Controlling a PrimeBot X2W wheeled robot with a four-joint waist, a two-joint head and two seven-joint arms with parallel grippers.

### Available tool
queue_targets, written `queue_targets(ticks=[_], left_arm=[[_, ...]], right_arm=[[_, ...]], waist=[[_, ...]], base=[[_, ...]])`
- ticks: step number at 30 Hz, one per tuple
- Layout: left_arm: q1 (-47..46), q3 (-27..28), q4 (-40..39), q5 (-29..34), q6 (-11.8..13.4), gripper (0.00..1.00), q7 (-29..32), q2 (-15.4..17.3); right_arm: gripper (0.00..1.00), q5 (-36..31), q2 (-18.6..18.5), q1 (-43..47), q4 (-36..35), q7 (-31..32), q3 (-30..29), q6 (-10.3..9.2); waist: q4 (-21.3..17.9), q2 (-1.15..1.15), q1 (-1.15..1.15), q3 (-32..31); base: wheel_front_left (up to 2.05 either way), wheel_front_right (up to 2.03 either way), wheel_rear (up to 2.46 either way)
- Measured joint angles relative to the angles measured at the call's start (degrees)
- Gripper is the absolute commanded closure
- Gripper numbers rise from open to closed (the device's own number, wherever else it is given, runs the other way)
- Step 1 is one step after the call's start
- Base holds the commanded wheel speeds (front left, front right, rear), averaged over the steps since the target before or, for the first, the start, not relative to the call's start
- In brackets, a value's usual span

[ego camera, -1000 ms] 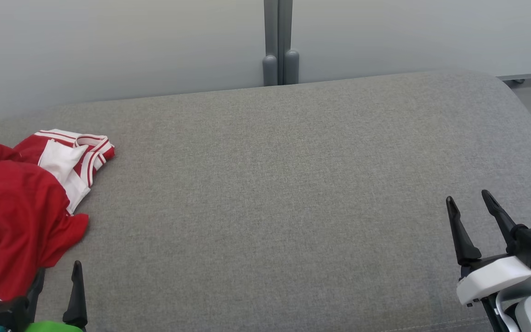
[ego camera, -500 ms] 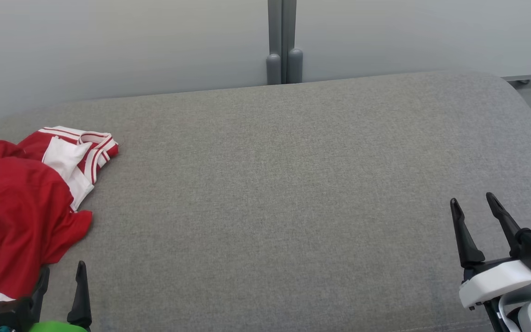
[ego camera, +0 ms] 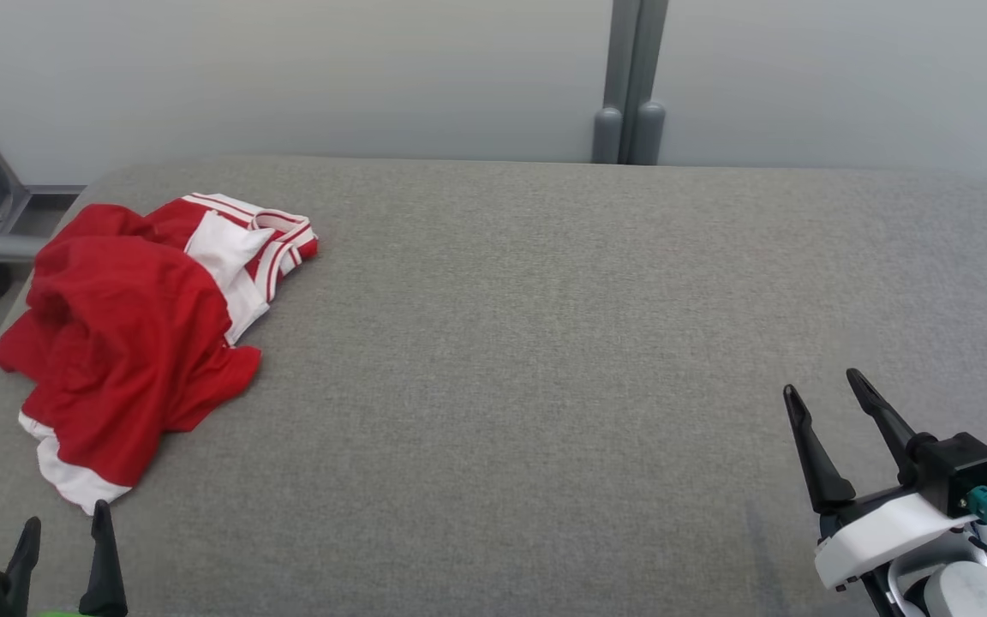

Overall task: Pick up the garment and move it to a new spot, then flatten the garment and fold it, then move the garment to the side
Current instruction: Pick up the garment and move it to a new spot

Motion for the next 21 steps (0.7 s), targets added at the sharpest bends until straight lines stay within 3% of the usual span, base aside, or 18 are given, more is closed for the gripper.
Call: queue_targets(ticks=[10, 15, 21], left_arm=[[1.51, 0.11, 0.41, 1.16, -0.01, 0.00, 0.00, 0.00], [1.62, 3.24, 0.45, 0.26, -0.02, 0.00, 0.00, 0.58], [0.55, 3.33, 1.94, -0.60, -0.03, 0.00, 0.00, 0.80]], right_arm=[[0.00, -0.79, 0.44, -0.02, 0.36, 0.00, -0.94, 0.42], [0.00, -1.32, 1.70, -0.04, 0.31, 0.00, 0.26, 0.87], [0.00, -1.82, 1.79, -0.05, -1.00, 0.00, 0.31, 0.87]], waist=[[7.42, 0.00, 0.00, -1.13], [10.24, 0.00, 0.00, -1.46], [9.94, 0.00, 0.00, 0.08]], base=[[0.00, 0.00, 0.00], [0.00, 0.00, 0.00], [0.00, 0.00, 0.00]])
